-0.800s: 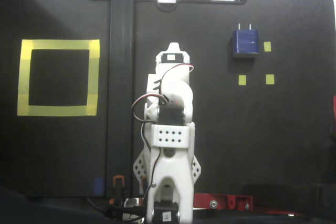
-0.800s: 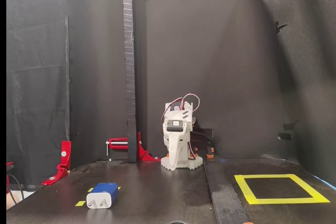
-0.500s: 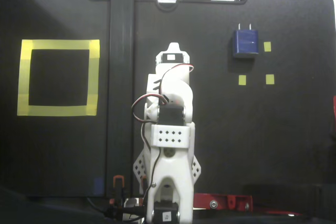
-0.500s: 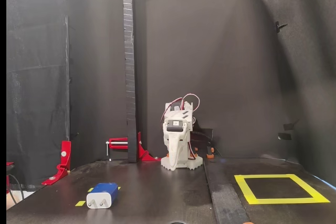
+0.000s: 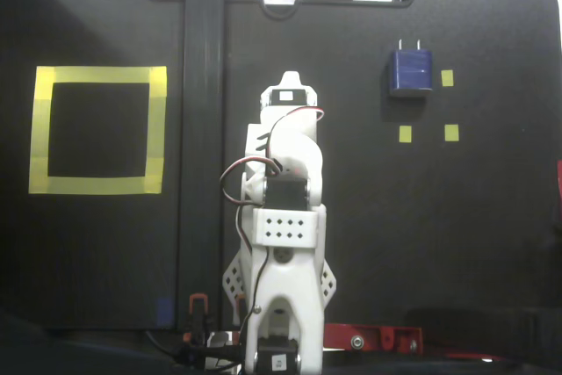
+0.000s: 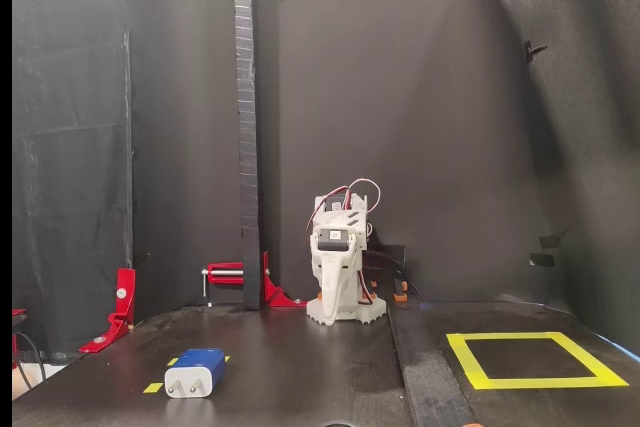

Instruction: Grasp the block and place it in the designated area.

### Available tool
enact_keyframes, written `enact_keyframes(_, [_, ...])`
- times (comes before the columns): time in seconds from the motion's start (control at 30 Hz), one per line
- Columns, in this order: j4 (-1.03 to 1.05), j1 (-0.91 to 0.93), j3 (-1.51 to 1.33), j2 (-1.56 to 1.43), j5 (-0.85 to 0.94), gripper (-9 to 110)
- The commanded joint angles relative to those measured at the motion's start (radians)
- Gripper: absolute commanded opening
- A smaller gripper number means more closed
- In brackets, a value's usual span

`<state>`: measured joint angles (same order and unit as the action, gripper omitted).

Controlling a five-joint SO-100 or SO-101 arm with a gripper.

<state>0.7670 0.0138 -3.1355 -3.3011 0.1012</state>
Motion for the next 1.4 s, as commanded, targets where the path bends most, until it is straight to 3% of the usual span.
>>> enact_keyframes(0.0, [0.000, 0.000, -0.006, -0.006, 0.005, 0])
enact_keyframes(0.8, [-0.018, 0.000, -0.006, -0.006, 0.012, 0])
enact_keyframes(1.37, [-0.690, 0.000, -0.006, -0.006, 0.020, 0])
